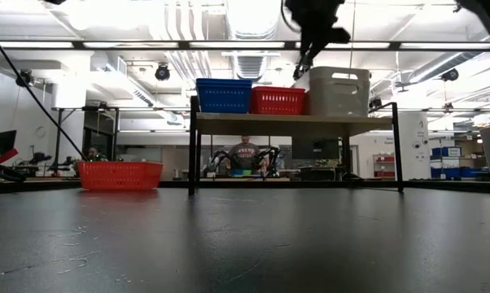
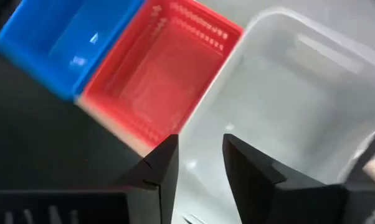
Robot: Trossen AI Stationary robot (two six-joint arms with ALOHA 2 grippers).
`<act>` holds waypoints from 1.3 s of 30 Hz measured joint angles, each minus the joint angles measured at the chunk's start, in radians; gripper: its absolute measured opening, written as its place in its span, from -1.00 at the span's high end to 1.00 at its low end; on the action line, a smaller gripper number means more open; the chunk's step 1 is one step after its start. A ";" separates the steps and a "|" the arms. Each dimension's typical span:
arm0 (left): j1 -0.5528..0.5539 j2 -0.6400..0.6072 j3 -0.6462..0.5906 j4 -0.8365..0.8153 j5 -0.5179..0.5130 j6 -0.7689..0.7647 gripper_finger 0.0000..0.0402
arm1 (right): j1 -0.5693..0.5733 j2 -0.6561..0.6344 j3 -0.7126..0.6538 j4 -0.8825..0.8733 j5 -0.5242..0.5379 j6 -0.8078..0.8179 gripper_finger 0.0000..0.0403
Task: Stack baskets on shelf by color
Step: Stack the red basket on the stacked red basket on the shelf
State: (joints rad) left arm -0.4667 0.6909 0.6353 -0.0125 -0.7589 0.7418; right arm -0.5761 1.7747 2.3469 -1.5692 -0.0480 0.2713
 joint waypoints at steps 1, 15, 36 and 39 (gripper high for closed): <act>0.000 0.003 0.000 0.014 0.001 -0.001 0.58 | 0.000 -0.022 -0.009 0.002 -0.002 -0.075 0.42; 0.082 0.224 0.031 0.090 0.006 -0.346 0.68 | 0.034 -0.384 -0.484 0.075 0.100 -0.256 0.95; 0.515 0.436 0.394 -0.566 0.288 -0.566 1.00 | 0.054 -0.739 -1.028 0.327 0.363 -0.216 0.95; 0.600 0.445 0.414 -0.572 0.305 -0.524 1.00 | 0.054 -0.739 -1.045 0.325 0.363 -0.220 0.95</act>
State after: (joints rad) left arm 0.1334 1.1363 1.0494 -0.5845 -0.4536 0.2177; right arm -0.5220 1.0359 1.3024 -1.2437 0.3150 0.0513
